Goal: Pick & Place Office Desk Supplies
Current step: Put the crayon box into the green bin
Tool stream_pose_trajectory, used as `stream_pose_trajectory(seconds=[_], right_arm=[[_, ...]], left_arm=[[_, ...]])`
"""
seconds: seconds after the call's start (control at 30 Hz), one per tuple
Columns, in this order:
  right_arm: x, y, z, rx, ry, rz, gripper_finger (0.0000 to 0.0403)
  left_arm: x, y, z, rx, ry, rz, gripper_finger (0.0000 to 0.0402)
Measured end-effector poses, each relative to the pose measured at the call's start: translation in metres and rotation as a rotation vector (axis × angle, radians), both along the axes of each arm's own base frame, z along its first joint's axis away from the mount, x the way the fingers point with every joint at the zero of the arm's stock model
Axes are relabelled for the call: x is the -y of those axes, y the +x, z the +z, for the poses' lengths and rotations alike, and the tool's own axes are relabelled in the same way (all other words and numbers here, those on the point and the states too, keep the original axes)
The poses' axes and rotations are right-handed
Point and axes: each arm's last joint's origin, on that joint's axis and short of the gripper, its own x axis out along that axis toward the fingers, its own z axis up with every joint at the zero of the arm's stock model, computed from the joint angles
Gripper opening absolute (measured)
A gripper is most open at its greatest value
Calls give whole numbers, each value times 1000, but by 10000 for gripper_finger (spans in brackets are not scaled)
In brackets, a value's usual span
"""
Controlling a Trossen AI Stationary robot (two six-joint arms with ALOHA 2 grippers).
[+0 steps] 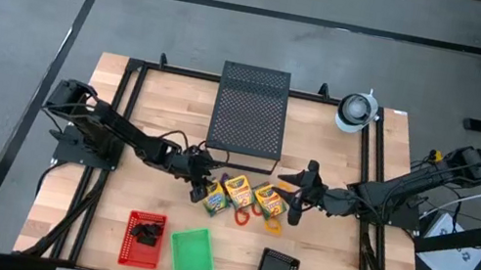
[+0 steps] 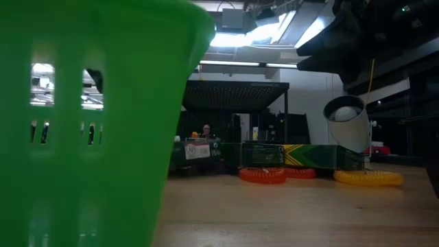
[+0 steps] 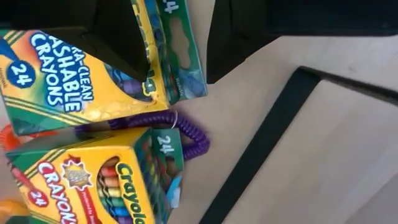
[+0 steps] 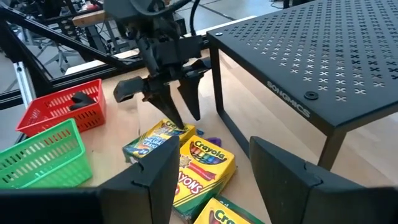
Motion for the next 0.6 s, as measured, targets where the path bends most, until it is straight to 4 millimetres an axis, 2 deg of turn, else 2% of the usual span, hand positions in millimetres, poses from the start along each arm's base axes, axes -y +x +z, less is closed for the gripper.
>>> stream_pose_trajectory(seconds=[0.17, 0.23, 0.37, 0.47, 0.6], right_arm=[[0, 0, 0, 0, -2, 1, 196], [0, 0, 0, 0, -2, 2, 196], [0, 0, 0, 0, -2, 1, 196], [0, 0, 0, 0, -2, 1, 196], [0, 0, 0, 0, -2, 1, 196]], left_arm=[[3, 4, 4, 46, 9, -95, 137], [4, 4, 4, 48, 33, -126, 107], [7, 3, 3, 36, 40, -163, 18], [6, 1, 1, 11, 27, -138, 13], [6, 1, 1, 13, 4, -132, 30]])
